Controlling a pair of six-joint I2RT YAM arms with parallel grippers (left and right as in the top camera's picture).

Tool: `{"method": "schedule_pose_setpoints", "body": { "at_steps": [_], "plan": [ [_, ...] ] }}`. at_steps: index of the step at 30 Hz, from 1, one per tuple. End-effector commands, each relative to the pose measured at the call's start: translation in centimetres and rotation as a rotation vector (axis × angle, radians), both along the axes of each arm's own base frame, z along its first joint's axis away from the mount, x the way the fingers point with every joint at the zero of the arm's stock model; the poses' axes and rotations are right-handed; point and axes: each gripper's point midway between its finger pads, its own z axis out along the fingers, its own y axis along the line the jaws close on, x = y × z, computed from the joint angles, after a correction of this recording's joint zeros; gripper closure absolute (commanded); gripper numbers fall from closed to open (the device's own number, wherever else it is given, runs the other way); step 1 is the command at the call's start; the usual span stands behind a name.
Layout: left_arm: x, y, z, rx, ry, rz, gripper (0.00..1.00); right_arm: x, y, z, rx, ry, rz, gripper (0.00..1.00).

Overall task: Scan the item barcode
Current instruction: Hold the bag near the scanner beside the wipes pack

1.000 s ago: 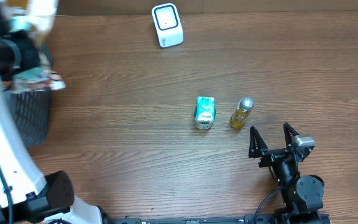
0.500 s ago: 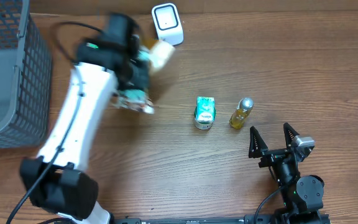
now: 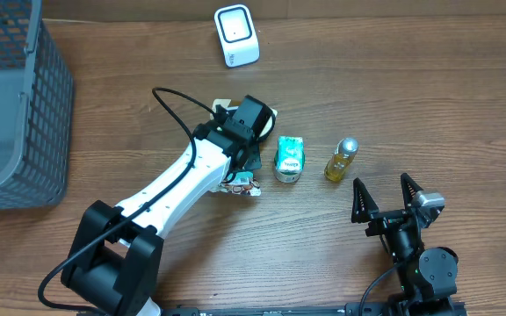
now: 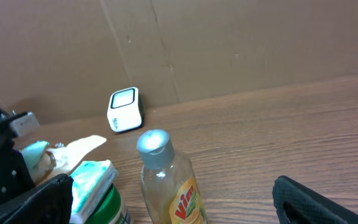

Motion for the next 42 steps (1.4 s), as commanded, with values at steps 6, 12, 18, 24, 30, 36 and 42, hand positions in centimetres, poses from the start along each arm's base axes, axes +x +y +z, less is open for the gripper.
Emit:
{"method": "schedule_pose_setpoints", "body": {
  "at_steps": [6,12,18,24,30,36,42],
  "plan": [
    [0.1,1.4,-1.2,0.041,-0.036,0.059,0.82,0.0,-0.1,-0.1,0.001,-0.006,-0.006,0.00],
    [-0.2,1.6,-2.0,0.040,-0.037,0.058,0.80,0.0,-0.1,-0.1,0.001,-0.006,-0.006,0.00],
    [-0.3,1.6,-2.9,0.046,-0.029,0.057,0.76,0.0,-0.1,-0.1,0.001,-0.006,-0.006,0.00],
    [-0.2,1.6,-2.9,0.043,-0.032,0.057,0.40,0.0,-0.1,-0.1,0.001,-0.006,-0.006,0.00],
    [0.0,1.5,-2.8,0.052,-0.037,0.025,0.20,0.0,-0.1,-0.1,0.001,-0.006,-0.006,0.00],
    [0.2,1.1,-2.3,0.040,-0.036,0.007,0.37,0.0,-0.1,-0.1,0.001,-0.006,-0.006,0.00],
    [0.4,1.2,-2.1,0.050,-0.039,-0.016,0.46,0.0,-0.1,-0.1,0.001,-0.006,-0.006,0.00]
  ]
}}
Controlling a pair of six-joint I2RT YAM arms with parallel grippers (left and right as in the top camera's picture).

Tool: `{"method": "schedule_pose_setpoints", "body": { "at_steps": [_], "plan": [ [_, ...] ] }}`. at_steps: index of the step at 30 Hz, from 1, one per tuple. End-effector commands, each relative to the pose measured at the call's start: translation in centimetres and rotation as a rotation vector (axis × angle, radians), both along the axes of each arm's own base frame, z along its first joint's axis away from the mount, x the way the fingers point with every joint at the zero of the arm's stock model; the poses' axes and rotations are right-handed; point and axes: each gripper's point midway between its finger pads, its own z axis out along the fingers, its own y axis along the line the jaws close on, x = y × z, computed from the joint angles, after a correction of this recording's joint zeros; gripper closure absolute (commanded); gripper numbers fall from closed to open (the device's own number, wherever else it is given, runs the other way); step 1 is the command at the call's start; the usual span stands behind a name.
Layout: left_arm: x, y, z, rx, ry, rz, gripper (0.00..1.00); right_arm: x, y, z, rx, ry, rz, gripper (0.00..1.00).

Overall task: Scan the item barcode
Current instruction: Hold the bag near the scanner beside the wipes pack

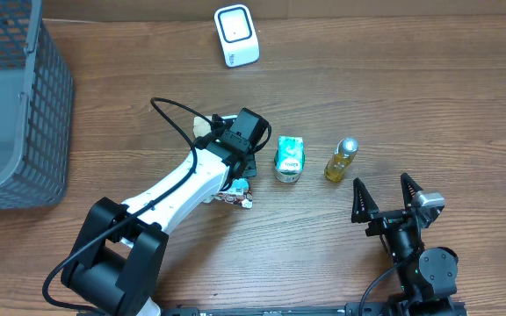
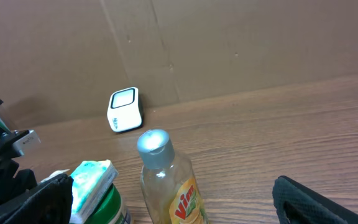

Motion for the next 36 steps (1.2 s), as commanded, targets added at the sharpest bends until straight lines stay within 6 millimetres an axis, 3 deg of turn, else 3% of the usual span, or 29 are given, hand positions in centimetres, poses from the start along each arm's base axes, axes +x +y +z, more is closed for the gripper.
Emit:
{"method": "schedule_pose_setpoints", "body": {
  "at_steps": [1,4,9,19,29,36],
  "plan": [
    [0.8,0.2,0.5,0.018,-0.015,-0.027,0.49,0.0,-0.1,-0.1,0.002,-0.006,-0.006,0.00],
    [1.0,0.8,1.0,0.025,-0.011,-0.020,0.54,0.0,-0.1,-0.1,0.002,-0.006,-0.006,0.00],
    [1.4,1.8,1.9,0.020,0.001,0.010,0.55,0.0,-0.1,-0.1,0.002,-0.006,-0.006,0.00],
    [0.5,3.4,1.7,0.082,0.041,0.028,0.56,0.0,-0.1,-0.1,0.002,-0.006,-0.006,0.00],
    [0.6,3.5,1.7,0.094,0.034,0.024,0.69,0.0,-0.1,-0.1,0.001,-0.005,-0.006,0.00],
    [1.6,4.0,5.0,0.146,0.008,0.009,0.75,0.0,-0.1,-0.1,0.002,-0.006,-0.006,0.00]
  ]
}}
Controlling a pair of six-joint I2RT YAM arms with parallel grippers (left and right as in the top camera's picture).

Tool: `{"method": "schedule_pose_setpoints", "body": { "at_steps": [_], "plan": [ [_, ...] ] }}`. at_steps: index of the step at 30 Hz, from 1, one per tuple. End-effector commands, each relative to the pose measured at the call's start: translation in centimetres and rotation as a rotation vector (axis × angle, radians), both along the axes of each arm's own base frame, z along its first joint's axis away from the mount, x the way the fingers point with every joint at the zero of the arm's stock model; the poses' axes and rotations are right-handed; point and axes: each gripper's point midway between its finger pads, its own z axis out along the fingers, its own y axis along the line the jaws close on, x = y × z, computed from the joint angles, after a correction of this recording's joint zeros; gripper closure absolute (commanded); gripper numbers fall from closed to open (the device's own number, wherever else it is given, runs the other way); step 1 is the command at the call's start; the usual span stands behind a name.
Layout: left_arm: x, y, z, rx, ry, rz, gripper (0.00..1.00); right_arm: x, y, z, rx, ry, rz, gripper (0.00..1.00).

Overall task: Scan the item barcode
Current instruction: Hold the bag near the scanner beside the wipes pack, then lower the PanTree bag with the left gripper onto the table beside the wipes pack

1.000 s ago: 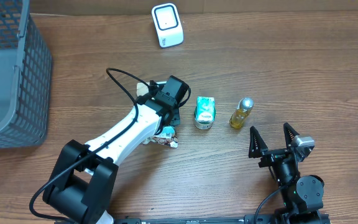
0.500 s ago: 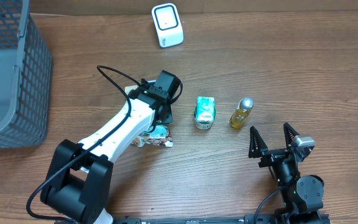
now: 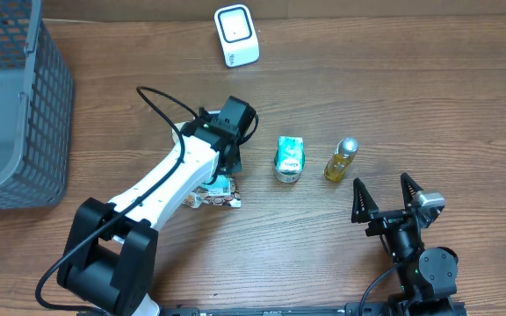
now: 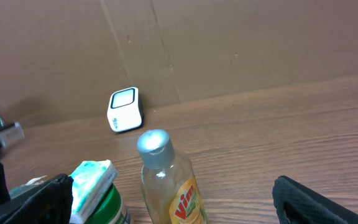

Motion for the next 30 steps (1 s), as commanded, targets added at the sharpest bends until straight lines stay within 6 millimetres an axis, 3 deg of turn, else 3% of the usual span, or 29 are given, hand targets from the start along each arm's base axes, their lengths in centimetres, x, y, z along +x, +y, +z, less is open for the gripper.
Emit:
{"method": "schedule_pose_setpoints", "body": {
  "at_steps": [1,8,13,17,22,30],
  "plan": [
    [1.7,0.0,3.0,0.016,-0.070,-0.006,0.75,0.0,-0.1,-0.1,0.001,-0.006,-0.006,0.00],
    [0.6,0.7,2.2,0.041,-0.022,-0.003,0.77,0.0,-0.1,-0.1,0.001,-0.006,-0.006,0.00],
    [-0.2,0.8,1.3,0.042,0.006,-0.007,0.67,0.0,-0.1,-0.1,0.001,-0.006,-0.006,0.00],
    [-0.2,1.0,1.3,0.039,0.012,-0.002,0.65,0.0,-0.1,-0.1,0.001,-0.006,-0.006,0.00],
    [-1.0,1.0,0.7,-0.053,0.085,0.021,0.66,0.0,-0.1,-0.1,0.001,-0.006,-0.006,0.00],
    [-1.3,2.7,-0.7,-0.119,0.135,0.088,0.73,0.0,-0.1,-0.1,0.001,-0.006,-0.006,0.00]
  ]
}}
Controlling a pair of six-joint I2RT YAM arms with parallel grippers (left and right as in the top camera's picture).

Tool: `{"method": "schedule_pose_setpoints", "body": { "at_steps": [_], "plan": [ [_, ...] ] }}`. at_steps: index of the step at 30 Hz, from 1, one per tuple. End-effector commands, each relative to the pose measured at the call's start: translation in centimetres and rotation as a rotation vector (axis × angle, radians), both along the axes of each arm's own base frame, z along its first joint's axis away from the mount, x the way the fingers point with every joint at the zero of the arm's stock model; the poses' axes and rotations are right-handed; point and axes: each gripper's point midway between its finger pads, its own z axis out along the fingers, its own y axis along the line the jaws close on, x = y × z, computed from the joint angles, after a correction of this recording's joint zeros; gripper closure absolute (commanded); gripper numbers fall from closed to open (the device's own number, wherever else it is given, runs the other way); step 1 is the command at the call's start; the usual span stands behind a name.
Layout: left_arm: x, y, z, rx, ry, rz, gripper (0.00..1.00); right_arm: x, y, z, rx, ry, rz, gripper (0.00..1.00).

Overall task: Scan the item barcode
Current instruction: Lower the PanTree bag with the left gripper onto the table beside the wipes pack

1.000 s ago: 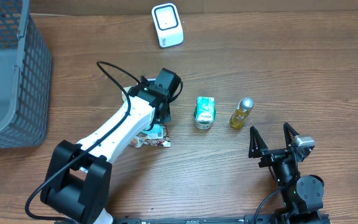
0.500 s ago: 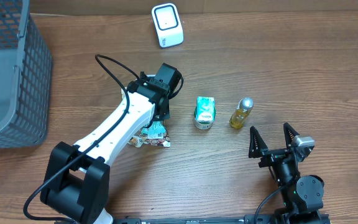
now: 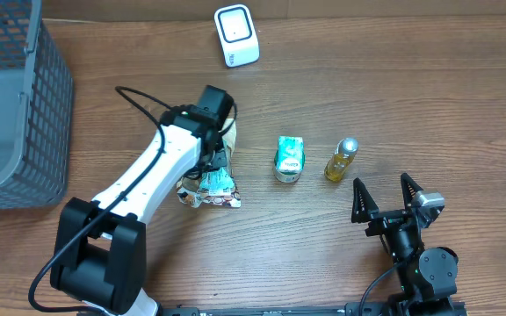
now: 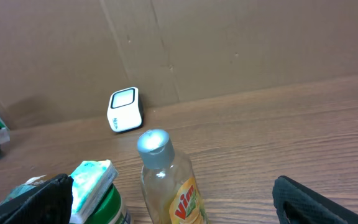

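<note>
A white barcode scanner (image 3: 236,35) stands at the far edge of the table, also visible in the right wrist view (image 4: 125,110). A crinkled snack packet (image 3: 211,186) with teal and white print lies left of centre. Its upper end runs under my left gripper (image 3: 215,145). The wrist covers the fingers from above, and the grip looks shut on the packet. My right gripper (image 3: 385,195) rests near the front edge, open and holding nothing (image 4: 169,208).
A green can topped with a teal pack (image 3: 289,158) and a yellow Vim bottle (image 3: 342,159) stand side by side in the middle, just ahead of the right gripper's fingers (image 4: 303,199). A grey mesh basket (image 3: 7,105) fills the far left.
My left gripper has moved left and slightly away from the can. The packet has shifted left with it and its upper end is pulled up. The right arm is unchanged.
My left gripper first sat close beside the green can, with the packet under it. At each later moment the gripper and the packet were further left of the can. The can, bottle, scanner and right gripper have stayed where they were throughout.
</note>
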Motion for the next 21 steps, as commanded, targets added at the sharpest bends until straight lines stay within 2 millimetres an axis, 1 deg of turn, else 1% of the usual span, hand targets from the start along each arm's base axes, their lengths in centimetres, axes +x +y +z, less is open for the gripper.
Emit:
{"method": "schedule_pose_setpoints", "body": {
  "at_steps": [1,3,5,7,10,13,16,18,21],
  "plan": [
    [-0.7,-0.3,-0.8,-0.061,0.025,-0.009,0.75,0.0,-0.1,-0.1,0.002,-0.005,-0.006,0.00],
    [-0.9,-0.6,-1.5,-0.096,0.035,-0.033,0.75,0.0,-0.1,-0.1,0.002,-0.005,-0.006,0.00],
    [-1.2,-0.4,-2.0,-0.093,0.043,-0.036,0.75,0.0,-0.1,-0.1,0.002,-0.005,-0.006,0.00],
    [-1.5,0.1,-2.3,-0.071,0.049,-0.031,0.75,0.0,-0.1,-0.1,0.002,-0.005,-0.006,0.00],
    [-1.5,1.1,-2.2,-0.022,0.045,-0.024,0.79,0.0,-0.1,-0.1,0.002,-0.005,-0.006,0.00],
    [-1.1,1.9,-1.4,0.010,0.043,-0.015,0.78,0.0,-0.1,-0.1,0.002,-0.005,-0.006,0.00],
    [-0.6,2.2,0.4,0.006,0.043,0.000,0.78,0.0,-0.1,-0.1,0.002,-0.006,-0.006,0.00],
    [-0.2,1.7,1.5,-0.024,0.042,-0.001,0.77,0.0,-0.1,-0.1,0.002,-0.005,-0.006,0.00],
    [0.1,-0.2,2.0,-0.123,0.045,-0.050,0.73,0.0,-0.1,-0.1,0.001,-0.005,-0.006,0.00]
  ]
}}
